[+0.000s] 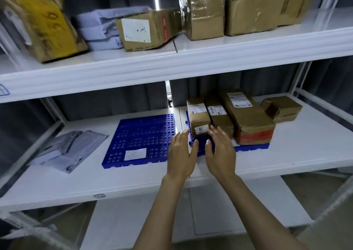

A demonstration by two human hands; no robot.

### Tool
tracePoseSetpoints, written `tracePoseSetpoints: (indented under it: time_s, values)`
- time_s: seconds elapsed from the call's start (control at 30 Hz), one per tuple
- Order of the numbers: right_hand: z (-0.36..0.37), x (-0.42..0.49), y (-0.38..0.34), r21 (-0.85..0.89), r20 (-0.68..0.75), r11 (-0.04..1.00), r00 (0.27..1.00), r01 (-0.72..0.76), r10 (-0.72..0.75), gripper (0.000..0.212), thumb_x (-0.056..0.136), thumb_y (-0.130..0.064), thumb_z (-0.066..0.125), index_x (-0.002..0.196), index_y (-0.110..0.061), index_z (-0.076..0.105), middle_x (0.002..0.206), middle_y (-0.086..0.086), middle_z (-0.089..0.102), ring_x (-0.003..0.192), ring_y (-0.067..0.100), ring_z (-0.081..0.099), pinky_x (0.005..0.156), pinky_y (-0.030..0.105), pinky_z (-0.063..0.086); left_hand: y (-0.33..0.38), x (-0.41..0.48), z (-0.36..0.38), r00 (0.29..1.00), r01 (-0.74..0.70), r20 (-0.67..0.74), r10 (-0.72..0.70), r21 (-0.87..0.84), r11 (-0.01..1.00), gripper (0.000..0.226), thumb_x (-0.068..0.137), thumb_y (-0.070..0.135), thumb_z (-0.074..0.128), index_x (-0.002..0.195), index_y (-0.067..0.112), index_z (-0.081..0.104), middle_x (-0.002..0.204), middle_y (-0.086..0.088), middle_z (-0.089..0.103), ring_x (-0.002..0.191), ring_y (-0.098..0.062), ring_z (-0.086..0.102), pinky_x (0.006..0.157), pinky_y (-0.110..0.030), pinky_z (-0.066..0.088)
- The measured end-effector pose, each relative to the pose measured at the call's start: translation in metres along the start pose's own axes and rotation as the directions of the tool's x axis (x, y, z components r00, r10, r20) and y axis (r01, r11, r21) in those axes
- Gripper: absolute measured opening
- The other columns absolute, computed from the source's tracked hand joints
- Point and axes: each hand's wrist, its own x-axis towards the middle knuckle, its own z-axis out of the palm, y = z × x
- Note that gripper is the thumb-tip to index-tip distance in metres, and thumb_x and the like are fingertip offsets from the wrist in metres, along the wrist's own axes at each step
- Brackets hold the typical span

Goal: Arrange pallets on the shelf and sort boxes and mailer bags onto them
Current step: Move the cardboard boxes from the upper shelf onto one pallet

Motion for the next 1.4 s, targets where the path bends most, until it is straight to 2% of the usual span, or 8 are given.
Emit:
tracePoseSetpoints:
  time_s: [0.17,0.3,0.53,0.77,0.9,1.07,1.27,1.4]
  values:
    - [-0.047,-0.002,-0.035,-0.064,-0.164,0.982,0.969,0.175,-0.184,0.046,0.095,-0.032,0.034,0.13,-0.014,0.058,0.14,0.003,0.053,0.136,0.022,0.039,0.11,0.043,0.036,0.034,-0.012,-0.053,0.952,-0.295,-0.026,0.304,0.182,0.938,0.048,0.099,0.035,0.043,0.144,0.018,0.04,0.147,0.001,0.043,0.141,-0.017,0.029,0.112,-0.027,0.016]
    - [-0.093,0.014,-0.066,-0.103,-0.319,0.951,0.896,0.291,-0.309,0.043,0.094,-0.029,0.04,0.127,-0.012,0.061,0.137,0.005,0.055,0.132,0.022,0.043,0.107,0.041,0.037,0.079,-0.007,-0.097,0.845,-0.492,-0.111,0.523,0.219,0.842,0.052,0.095,0.04,0.036,0.14,0.014,0.046,0.141,-0.001,0.05,0.136,-0.017,0.037,0.112,-0.03,0.028]
    - [-0.163,0.065,-0.122,-0.178,-0.441,0.926,0.814,0.334,-0.378,0.041,0.091,-0.03,0.04,0.12,-0.01,0.062,0.128,0.008,0.06,0.12,0.026,0.05,0.099,0.042,0.043,0.15,0.025,-0.163,0.711,-0.589,-0.255,0.656,0.295,0.753,0.051,0.093,0.04,0.038,0.132,0.01,0.051,0.13,-0.004,0.056,0.126,-0.021,0.046,0.101,-0.034,0.039]
    - [-0.162,0.098,-0.159,-0.178,-0.368,0.915,0.838,0.361,-0.402,0.042,0.088,-0.03,0.044,0.123,-0.013,0.06,0.13,0.003,0.057,0.122,0.019,0.046,0.099,0.036,0.042,0.152,0.065,-0.182,0.764,-0.443,-0.284,0.578,0.42,0.792,0.059,0.09,0.048,0.03,0.134,0.013,0.049,0.133,-0.004,0.053,0.127,-0.022,0.042,0.103,-0.038,0.038]
    - [-0.146,0.117,-0.176,-0.136,-0.306,0.895,0.841,0.424,-0.445,0.042,0.086,-0.028,0.046,0.122,-0.012,0.061,0.129,0.002,0.058,0.121,0.017,0.047,0.098,0.031,0.041,0.14,0.084,-0.186,0.792,-0.34,-0.361,0.492,0.408,0.847,0.049,0.092,0.04,0.047,0.133,0.014,0.048,0.137,-0.004,0.049,0.13,-0.023,0.038,0.106,-0.038,0.035]
    - [-0.125,0.148,-0.196,-0.074,-0.233,0.9,0.87,0.429,-0.434,0.041,0.088,-0.024,0.051,0.127,-0.012,0.057,0.132,0.002,0.055,0.124,0.019,0.046,0.101,0.032,0.04,0.131,0.116,-0.202,0.876,-0.048,-0.455,0.158,0.244,0.969,0.068,0.087,0.053,0.055,0.138,0.011,0.037,0.146,-0.014,0.034,0.133,-0.031,0.028,0.107,-0.041,0.033]
    - [-0.093,0.174,-0.215,-0.001,-0.123,0.915,0.908,0.404,-0.401,0.035,0.089,-0.021,0.053,0.122,-0.013,0.057,0.121,0.005,0.06,0.111,0.024,0.053,0.094,0.034,0.043,0.132,0.142,-0.21,0.94,0.103,-0.333,-0.073,0.072,0.992,0.089,0.084,0.054,0.06,0.146,0.009,0.015,0.148,-0.02,0.026,0.131,-0.037,0.038,0.099,-0.044,0.041]
    - [-0.087,0.177,-0.215,0.127,-0.288,0.917,0.898,0.379,-0.332,0.036,0.082,-0.017,0.059,0.118,-0.014,0.058,0.123,0.003,0.058,0.117,0.021,0.048,0.096,0.031,0.042,0.13,0.142,-0.205,0.923,0.093,-0.383,-0.036,0.13,0.987,0.081,0.083,0.058,0.058,0.138,0.01,0.024,0.141,-0.016,0.035,0.125,-0.035,0.043,0.094,-0.044,0.044]
